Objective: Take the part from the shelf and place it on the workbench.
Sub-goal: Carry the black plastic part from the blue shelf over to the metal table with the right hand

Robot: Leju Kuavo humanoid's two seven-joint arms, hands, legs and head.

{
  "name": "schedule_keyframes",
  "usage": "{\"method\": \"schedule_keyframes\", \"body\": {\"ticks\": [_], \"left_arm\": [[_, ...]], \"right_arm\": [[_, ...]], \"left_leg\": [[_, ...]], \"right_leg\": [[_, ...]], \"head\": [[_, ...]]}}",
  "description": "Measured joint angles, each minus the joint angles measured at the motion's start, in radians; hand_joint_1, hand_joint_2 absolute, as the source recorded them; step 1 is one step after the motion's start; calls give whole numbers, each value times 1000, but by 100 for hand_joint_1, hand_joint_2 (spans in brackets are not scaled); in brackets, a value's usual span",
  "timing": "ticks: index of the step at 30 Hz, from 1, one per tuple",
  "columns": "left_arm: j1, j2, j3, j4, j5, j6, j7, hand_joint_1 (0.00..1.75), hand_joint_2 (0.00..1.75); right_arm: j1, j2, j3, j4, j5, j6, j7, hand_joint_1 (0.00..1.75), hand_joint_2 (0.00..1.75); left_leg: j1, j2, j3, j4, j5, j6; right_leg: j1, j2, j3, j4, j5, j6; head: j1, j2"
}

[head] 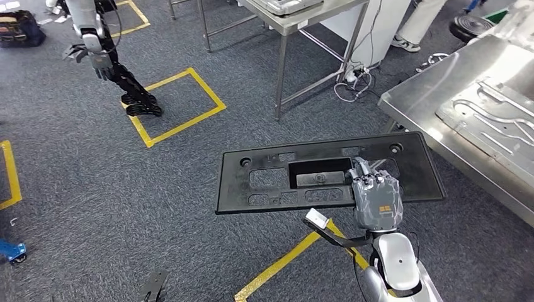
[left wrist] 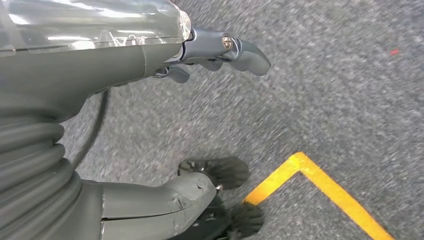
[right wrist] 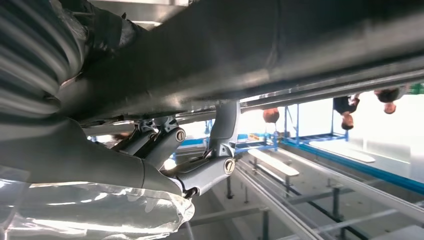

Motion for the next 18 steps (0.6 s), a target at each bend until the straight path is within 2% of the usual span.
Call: {"method": "schedule_keyframes", "body": {"ticks": [2,3,5,9,11,12,13,15,16,17,18], "left_arm": [[-1,1,-2,0,-2,-7,-1,0,175],[0,1,-3,0,-2,-9,-1,0,175],[1,1,-3,0,-2,-11,-1,0,175],[1,1,-4,0,-3,-11,-1,0,175],[2,2,-5,0,-4,-13,-1,0,175],[2,2,-6,0,-6,-16,0,0,175],[1,2,-10,0,-9,-20,0,0,175],[-3,2,-19,0,-16,-26,2,0,175],[-6,2,-24,0,-19,-28,3,0,175],[-7,2,-25,0,-19,-28,3,0,175],[-8,2,-25,0,-19,-29,3,0,175]], "right_arm": [[-5,0,1,0,-6,5,0,175,175],[-7,0,2,0,-8,7,0,175,175],[-8,0,2,0,-10,9,0,175,175],[-8,0,2,0,-11,10,0,175,175],[-7,0,2,0,-14,13,0,175,175],[-7,0,2,0,-16,17,0,175,175],[-9,0,2,0,-21,23,0,175,175],[-16,-1,2,-1,-33,36,0,175,175],[-19,-2,2,-1,-38,40,0,175,175],[-21,-3,2,-2,-40,42,0,175,175],[-24,-3,1,-3,-42,43,0,175,175]], "left_leg": [[1,26,8,-9,2,7],[0,35,9,-9,2,8],[-1,42,9,-9,1,9],[-1,45,9,-9,1,10],[-1,58,10,-8,-2,9],[-1,73,12,-7,-5,7],[-4,97,19,-6,-13,-2],[-8,143,35,-6,-31,-25],[-8,141,40,1,-43,-36],[-5,120,34,23,-60,-40],[-2,91,15,67,-88,-43]], "right_leg": [[3,-70,-43,88,-47,7],[2,-88,-65,131,-67,9],[0,-97,-84,168,-83,10],[-1,-98,-92,182,-87,11],[-4,-102,-117,226,-96,14],[-7,-108,-110,208,-74,16],[-6,-126,-84,149,-42,13],[-1,-147,-12,1,26,-4],[1,-150,8,-38,36,-15],[-1,-137,10,-41,37,-23],[-4,-125,12,-44,38,-30]], "head": [[6,0],[7,0],[7,0],[7,0],[7,0],[7,0],[7,0],[6,0],[6,0],[5,0],[5,0]]}}
